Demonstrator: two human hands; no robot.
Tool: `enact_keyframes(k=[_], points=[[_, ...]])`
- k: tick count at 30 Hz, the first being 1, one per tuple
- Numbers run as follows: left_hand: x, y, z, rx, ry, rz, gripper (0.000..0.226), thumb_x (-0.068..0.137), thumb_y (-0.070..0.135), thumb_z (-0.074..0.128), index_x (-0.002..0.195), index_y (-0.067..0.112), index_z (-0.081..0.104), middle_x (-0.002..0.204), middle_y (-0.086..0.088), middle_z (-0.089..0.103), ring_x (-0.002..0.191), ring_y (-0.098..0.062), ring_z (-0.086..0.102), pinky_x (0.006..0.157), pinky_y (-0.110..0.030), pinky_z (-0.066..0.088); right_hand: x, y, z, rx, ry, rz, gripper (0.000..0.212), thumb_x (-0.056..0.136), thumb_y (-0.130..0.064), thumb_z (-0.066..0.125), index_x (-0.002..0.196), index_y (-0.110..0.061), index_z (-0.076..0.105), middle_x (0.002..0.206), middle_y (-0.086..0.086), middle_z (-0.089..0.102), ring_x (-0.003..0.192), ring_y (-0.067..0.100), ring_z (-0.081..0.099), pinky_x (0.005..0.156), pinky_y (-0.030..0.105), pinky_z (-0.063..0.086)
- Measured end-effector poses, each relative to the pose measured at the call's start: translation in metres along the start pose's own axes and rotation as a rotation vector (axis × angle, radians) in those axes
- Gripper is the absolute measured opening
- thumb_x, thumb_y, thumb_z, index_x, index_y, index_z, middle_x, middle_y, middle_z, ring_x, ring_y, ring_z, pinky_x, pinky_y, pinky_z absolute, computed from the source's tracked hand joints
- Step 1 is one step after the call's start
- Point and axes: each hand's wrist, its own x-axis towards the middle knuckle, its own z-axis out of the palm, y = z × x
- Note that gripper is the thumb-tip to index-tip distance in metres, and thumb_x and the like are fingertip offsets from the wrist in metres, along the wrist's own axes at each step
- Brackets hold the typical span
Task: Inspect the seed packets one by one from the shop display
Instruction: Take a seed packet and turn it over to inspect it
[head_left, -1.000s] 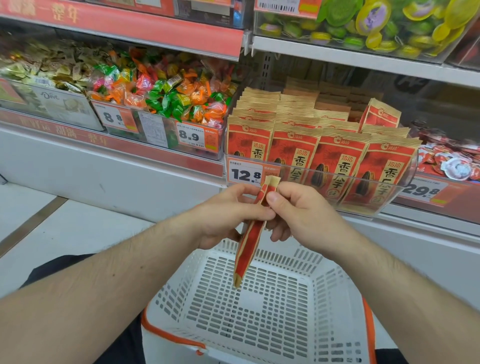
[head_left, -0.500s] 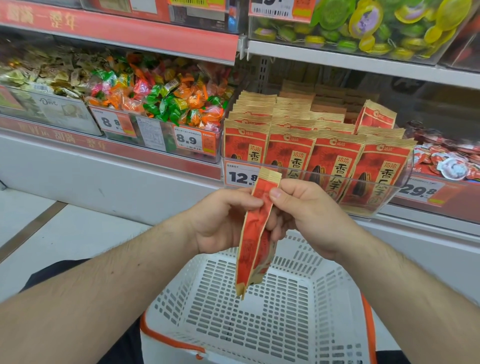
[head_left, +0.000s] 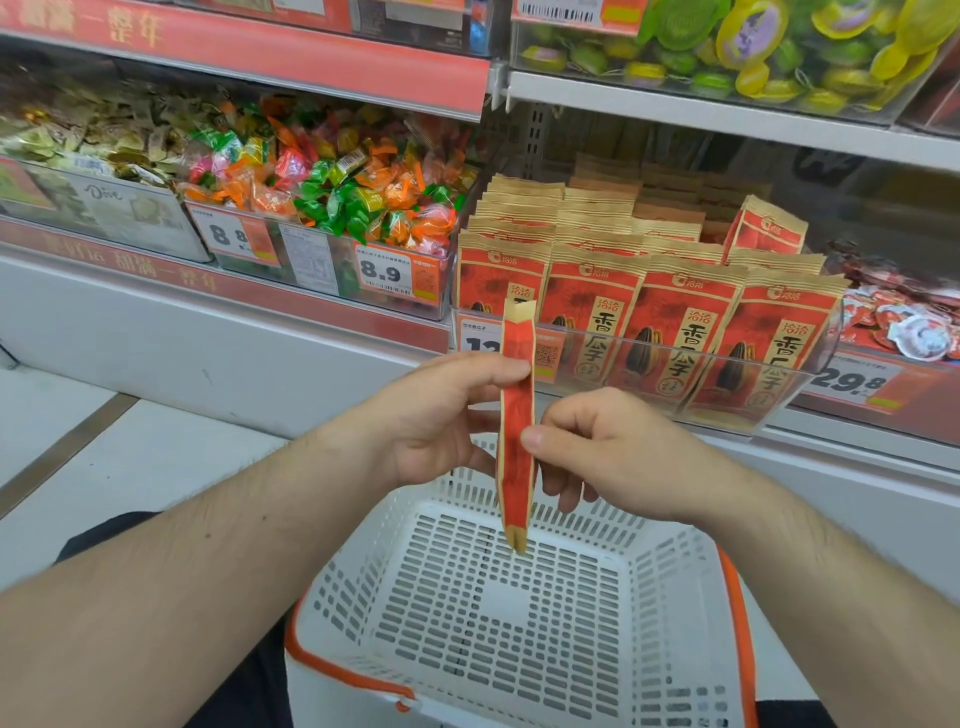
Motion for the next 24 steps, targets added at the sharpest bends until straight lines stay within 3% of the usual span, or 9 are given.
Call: enact_keyframes(k=[1,5,11,16,19,21,24], points=[[0.0006,-0.0001,-0.0004,-0.004,0.010,0.004,0.009,0.078,0.024,0.064,0.078,0.017,0.060,0.066,0.000,0.065,0.071,-0.020,0.064,0.075,-0.052,0.054,-0.0002,-0.0009,0.0004,-0.009,-0.008,-0.001,0.033,0.099,-0.024,0.054,0.072,-0.007,0.064,0.062,-0.004,0.068,0.057,0.009,0.066,0.051,0.016,0.045],[0.0028,-0.0035,-0.0014,-0.037,0.020,0.004,0.042,0.095,0.015,0.054,0.055,0.022,0.064,0.065,0.001,0.066,0.072,-0.020,0.063,0.079,-0.055,0.052,0.0009,-0.0013,-0.0005,-0.046,-0.038,0.003,0.031,0.101,-0.017,0.048,0.081,-0.005,0.067,0.065,-0.004,0.067,0.058,0.008,0.066,0.053,0.018,0.046],[0.0028,-0.0035,0.0014,-0.056,0.031,0.007,0.025,0.095,0.016,0.055,0.069,0.018,0.059,0.066,0.001,0.066,0.070,-0.020,0.064,0.076,-0.052,0.053,-0.0002,0.0006,-0.0024,-0.039,-0.055,0.002,0.031,0.102,-0.020,0.047,0.081,-0.006,0.066,0.069,-0.001,0.069,0.063,0.014,0.069,0.063,0.030,0.056],[0.0034,-0.0018,0.0002,-0.128,0.053,-0.002,0.012,0.086,0.023,0.061,0.077,0.016,0.058,0.067,-0.001,0.065,0.080,-0.025,0.058,0.070,-0.050,0.056,-0.0068,-0.0049,-0.0070,-0.156,-0.091,-0.003,0.036,0.092,-0.028,0.065,0.065,-0.006,0.067,0.063,0.000,0.071,0.061,0.011,0.070,0.055,0.020,0.050],[0.0039,-0.0013,-0.0022,-0.148,0.030,0.025,0.014,0.069,0.027,0.066,0.076,0.016,0.059,0.066,0.000,0.065,0.079,-0.025,0.058,0.064,-0.046,0.057,-0.0083,-0.0040,-0.0062,-0.200,-0.189,0.014,0.029,0.093,-0.025,0.066,0.075,-0.002,0.071,0.068,0.001,0.072,0.062,0.007,0.069,0.057,0.026,0.052],[0.0040,-0.0022,-0.0040,-0.151,0.011,0.026,0.018,0.067,0.027,0.066,0.078,0.015,0.060,0.067,-0.001,0.066,0.081,-0.026,0.058,0.065,-0.047,0.057,-0.0079,-0.0028,-0.0062,-0.171,-0.234,-0.004,0.024,0.096,-0.019,0.061,0.082,-0.004,0.074,0.074,0.002,0.075,0.071,0.012,0.072,0.070,0.036,0.059],[0.0046,-0.0040,-0.0063,-0.136,-0.006,0.010,0.024,0.066,0.029,0.066,0.082,0.013,0.061,0.074,-0.005,0.067,0.081,-0.028,0.061,0.066,-0.048,0.057,-0.0076,-0.0006,-0.0079,-0.095,-0.285,-0.010,0.021,0.098,-0.013,0.059,0.088,-0.002,0.074,0.076,0.001,0.075,0.075,0.012,0.072,0.073,0.030,0.059]])
